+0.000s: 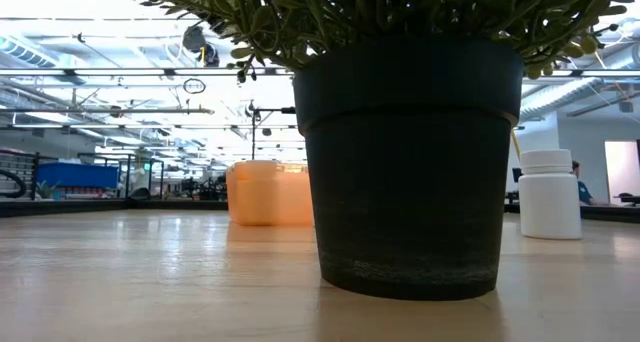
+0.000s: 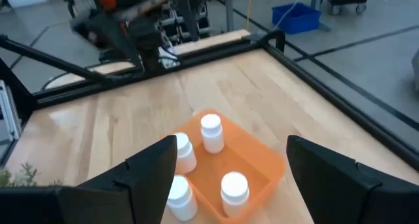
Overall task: Pick and place pill bottles into a basket
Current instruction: Put the white pill bottle into the orange bin
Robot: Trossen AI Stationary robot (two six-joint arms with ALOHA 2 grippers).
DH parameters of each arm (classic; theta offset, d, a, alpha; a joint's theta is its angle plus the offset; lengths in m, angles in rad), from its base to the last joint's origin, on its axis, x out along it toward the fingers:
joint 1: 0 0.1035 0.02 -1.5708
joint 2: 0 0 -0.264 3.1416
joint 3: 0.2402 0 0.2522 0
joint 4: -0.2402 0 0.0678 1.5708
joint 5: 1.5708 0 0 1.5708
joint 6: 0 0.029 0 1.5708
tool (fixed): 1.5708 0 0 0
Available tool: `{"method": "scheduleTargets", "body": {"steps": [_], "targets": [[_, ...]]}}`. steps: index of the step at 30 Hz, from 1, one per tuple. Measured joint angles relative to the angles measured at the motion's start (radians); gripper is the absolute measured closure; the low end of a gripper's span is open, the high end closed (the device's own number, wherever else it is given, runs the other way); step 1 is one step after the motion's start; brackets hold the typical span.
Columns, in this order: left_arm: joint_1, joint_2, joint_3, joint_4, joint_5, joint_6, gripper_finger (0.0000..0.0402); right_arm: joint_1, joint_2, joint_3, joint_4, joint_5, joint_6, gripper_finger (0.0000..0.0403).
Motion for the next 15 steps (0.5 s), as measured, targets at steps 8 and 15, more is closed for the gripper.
{"method": "scheduleTargets", "body": {"steps": [8, 15], "targets": [[0.098, -0.383, -0.244, 0.096, 0.064, -0.107, 0.0053, 0.0, -0.027, 0.0, 0.021, 0.0, -0.031, 0.0124], [0.16, -0.636, -0.573, 0.472, 0.052, -0.23, 0.0053, 0.0, -0.036, 0.0, 0.02, 0.0, -0.049, 0.0124]]}}
